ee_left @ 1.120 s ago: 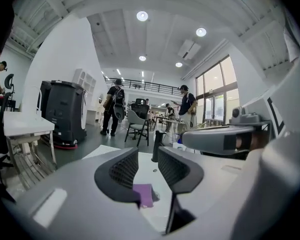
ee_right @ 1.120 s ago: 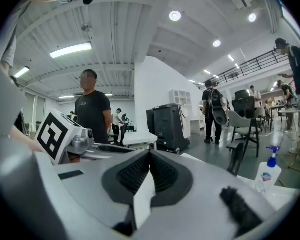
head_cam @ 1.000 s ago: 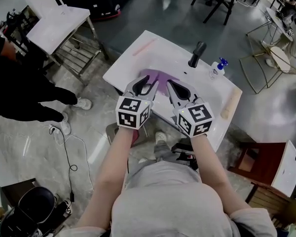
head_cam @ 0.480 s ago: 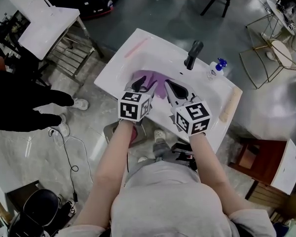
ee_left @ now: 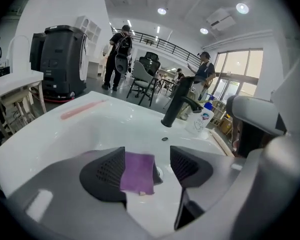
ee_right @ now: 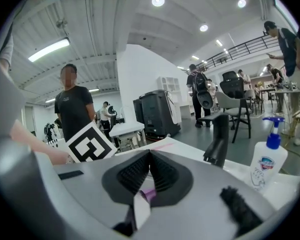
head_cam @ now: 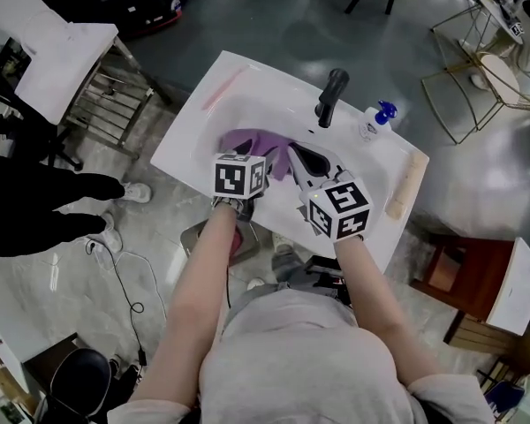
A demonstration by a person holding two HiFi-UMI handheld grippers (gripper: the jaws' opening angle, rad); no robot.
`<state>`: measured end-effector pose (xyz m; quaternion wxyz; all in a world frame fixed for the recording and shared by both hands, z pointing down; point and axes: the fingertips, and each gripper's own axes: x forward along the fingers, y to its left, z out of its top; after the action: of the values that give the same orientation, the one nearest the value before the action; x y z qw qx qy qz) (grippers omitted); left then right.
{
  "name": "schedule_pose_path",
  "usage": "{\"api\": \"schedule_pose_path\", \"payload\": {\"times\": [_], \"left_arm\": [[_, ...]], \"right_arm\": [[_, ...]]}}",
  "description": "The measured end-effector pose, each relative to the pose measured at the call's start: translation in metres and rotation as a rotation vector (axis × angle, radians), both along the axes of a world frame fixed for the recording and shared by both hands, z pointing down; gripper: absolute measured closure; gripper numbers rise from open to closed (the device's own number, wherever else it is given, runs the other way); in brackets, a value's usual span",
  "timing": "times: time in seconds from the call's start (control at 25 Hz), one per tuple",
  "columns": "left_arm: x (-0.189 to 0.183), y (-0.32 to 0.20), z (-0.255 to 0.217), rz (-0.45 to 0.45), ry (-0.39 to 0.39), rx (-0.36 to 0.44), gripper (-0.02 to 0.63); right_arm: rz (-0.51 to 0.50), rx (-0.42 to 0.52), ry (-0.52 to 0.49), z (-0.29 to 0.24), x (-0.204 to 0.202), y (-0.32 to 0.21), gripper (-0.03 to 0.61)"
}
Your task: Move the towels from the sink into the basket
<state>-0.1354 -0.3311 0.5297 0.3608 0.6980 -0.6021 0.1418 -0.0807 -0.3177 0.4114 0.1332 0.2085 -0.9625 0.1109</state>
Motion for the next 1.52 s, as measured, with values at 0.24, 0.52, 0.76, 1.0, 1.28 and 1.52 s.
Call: {"api": "schedule_pose_path", "payload": {"times": [0.24, 0.52, 0.76, 1.0, 1.28, 1.52], "left_arm": [[-0.004, -0.010, 0.030, -0.012, 0.023, -0.132, 0.304], [-0.007, -0.020, 0.063, -0.012, 0.014, -0.274, 0.244], [-0.009, -0.025, 0.089, -0.012, 0.009, -0.371, 0.199], [-0.010, -0.024, 0.118, 0.002, -0.026, -0.457, 0.164], [-0.020, -0.028, 0.152, 0.005, -0.108, -0.514, 0.155], [-0.017, -0.027, 0.164, -0.006, -0.155, -0.550, 0.156]], "right_arm": [[0.035, -0.031, 0.008, 0.011, 0.007, -0.018, 0.560], [0.051, -0.054, 0.016, 0.021, 0.012, -0.032, 0.560], [0.045, -0.066, 0.030, 0.028, 0.013, -0.036, 0.560], [0.024, -0.080, 0.050, 0.037, 0.011, -0.035, 0.560], [0.022, -0.085, 0.070, 0.043, 0.015, -0.038, 0.560], [0.042, -0.102, 0.066, 0.045, 0.024, -0.043, 0.560]]}}
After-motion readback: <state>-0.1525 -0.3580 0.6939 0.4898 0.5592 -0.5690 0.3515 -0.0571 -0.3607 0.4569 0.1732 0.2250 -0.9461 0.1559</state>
